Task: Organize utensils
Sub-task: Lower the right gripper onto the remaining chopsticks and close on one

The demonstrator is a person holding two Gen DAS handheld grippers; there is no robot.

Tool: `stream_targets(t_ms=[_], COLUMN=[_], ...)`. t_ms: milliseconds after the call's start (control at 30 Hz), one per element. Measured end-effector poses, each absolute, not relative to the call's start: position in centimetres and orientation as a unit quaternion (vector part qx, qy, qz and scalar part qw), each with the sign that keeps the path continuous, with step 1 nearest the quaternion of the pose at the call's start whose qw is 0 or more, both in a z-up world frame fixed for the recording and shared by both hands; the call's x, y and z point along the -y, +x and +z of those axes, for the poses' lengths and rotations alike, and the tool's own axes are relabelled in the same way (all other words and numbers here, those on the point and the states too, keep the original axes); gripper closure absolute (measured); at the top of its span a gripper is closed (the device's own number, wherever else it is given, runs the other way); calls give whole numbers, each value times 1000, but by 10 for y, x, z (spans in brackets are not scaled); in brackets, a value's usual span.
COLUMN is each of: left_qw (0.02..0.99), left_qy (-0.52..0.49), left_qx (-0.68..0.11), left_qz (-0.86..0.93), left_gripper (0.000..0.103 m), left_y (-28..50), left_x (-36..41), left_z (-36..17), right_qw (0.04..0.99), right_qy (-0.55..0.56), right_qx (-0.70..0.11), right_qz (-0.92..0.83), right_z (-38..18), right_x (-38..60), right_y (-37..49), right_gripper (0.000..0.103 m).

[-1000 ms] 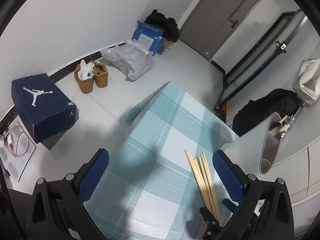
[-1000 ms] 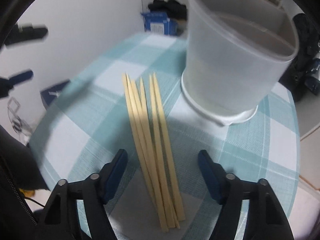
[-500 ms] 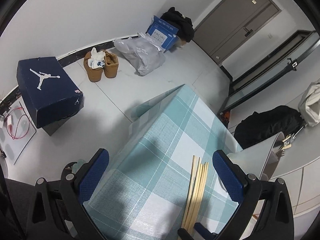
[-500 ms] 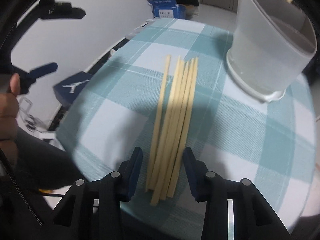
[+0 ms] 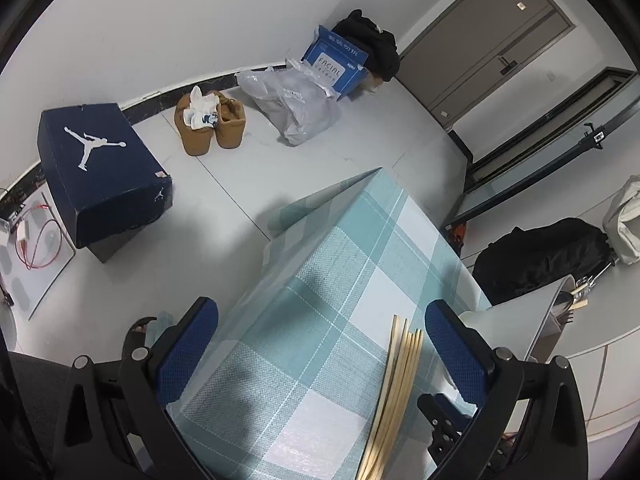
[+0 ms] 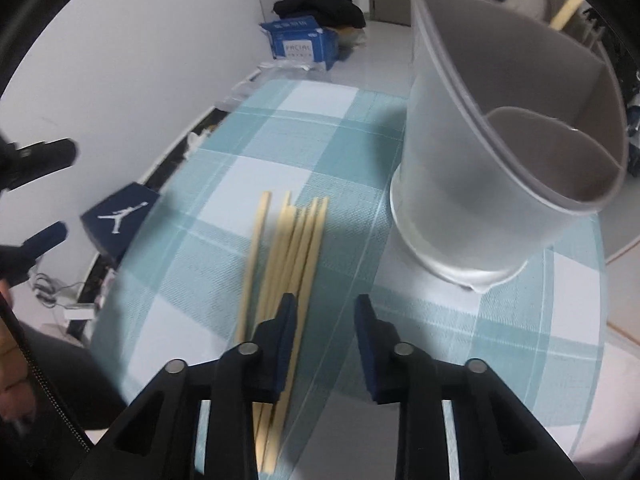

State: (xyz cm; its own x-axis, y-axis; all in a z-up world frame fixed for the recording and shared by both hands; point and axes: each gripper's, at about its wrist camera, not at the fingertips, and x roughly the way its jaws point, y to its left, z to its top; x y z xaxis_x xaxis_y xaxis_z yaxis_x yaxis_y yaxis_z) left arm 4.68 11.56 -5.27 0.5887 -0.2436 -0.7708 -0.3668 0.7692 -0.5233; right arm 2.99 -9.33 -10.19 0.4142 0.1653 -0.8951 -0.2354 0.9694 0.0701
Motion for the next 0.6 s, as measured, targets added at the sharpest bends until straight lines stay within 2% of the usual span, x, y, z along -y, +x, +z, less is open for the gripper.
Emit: stream_targets(t_ms=[33, 233, 333, 600], left_qw=[825, 827, 822, 821], left_qy=[-343, -337, -344, -346], left_qx=[-448, -449, -453, -453], left_qz=[34, 34, 29, 30], left_gripper=[1, 1, 1, 1], left_y=[46, 47, 48, 48], left_x=[-116, -116, -117, -116], left_z=[-52, -51, -54, -53], right_qw=[838, 837, 839, 834], right_qy=[-29, -41, -49, -73], right_qx=[-531, -532, -530, -532], right_qz=[117, 119, 114, 123], right_z=[-104, -114, -115, -117], right_x=[92, 77, 74, 72], right_y=[32, 36, 39, 43], right_gripper=[87, 89, 96, 96])
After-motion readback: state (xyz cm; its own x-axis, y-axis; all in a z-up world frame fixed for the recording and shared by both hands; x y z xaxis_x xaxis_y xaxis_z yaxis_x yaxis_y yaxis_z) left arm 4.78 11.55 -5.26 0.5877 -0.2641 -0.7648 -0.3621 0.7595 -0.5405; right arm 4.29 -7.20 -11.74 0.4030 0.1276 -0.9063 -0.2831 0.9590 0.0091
